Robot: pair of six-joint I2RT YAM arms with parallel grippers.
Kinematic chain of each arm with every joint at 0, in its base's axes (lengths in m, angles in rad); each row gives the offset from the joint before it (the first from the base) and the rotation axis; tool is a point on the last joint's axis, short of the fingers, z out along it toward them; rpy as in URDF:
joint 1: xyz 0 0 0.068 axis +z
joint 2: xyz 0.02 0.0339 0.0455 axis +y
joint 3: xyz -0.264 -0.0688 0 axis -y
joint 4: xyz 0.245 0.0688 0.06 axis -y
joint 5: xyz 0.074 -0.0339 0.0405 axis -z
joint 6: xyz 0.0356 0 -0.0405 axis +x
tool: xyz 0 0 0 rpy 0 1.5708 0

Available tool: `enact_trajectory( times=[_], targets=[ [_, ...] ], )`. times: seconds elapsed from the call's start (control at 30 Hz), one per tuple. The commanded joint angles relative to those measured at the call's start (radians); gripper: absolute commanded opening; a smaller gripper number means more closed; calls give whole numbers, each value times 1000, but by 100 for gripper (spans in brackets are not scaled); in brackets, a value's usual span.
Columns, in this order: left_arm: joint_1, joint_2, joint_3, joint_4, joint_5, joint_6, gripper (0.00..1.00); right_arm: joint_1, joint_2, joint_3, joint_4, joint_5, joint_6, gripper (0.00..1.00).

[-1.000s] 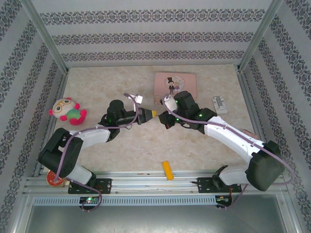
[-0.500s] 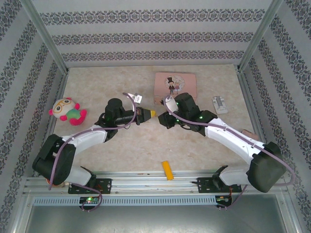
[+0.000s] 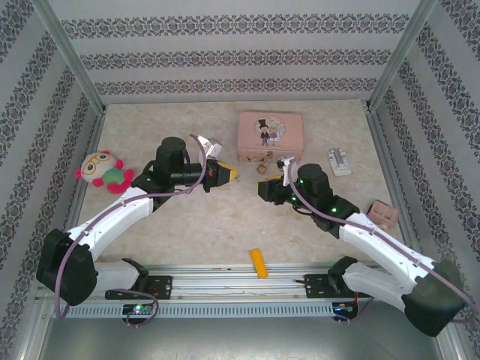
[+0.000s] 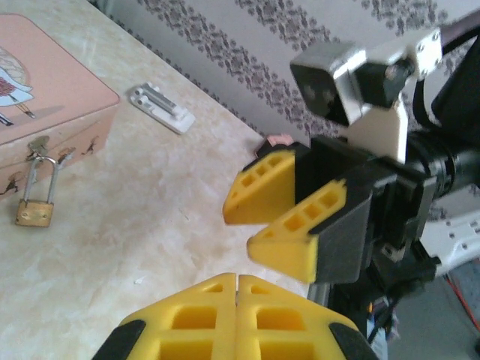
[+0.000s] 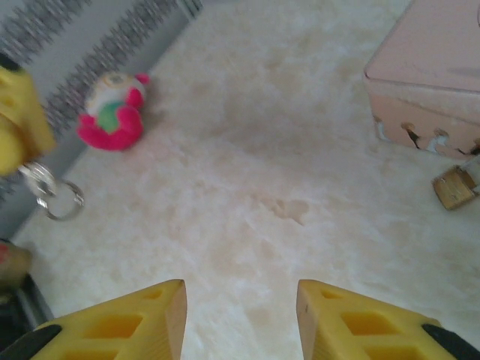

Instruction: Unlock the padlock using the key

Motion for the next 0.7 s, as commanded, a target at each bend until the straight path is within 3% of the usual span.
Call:
enact_trajectory(
  times=[0.0,0.2,0.37,0.67],
  targets=[
    [-10,-16,66,-184,95,140,0,-16,-53,-60,195,-105,75,44],
    [-11,-16,95,-220,188,184,0,-18,-41,-82,341,-300,134,44],
    [-10,-15,105,-222,219,192,0,-4,-24,-85,453,-365,151,45],
    [-11,-21,99,-188,254,172,0,30,48,-45,484,-437,146,42]
  ],
)
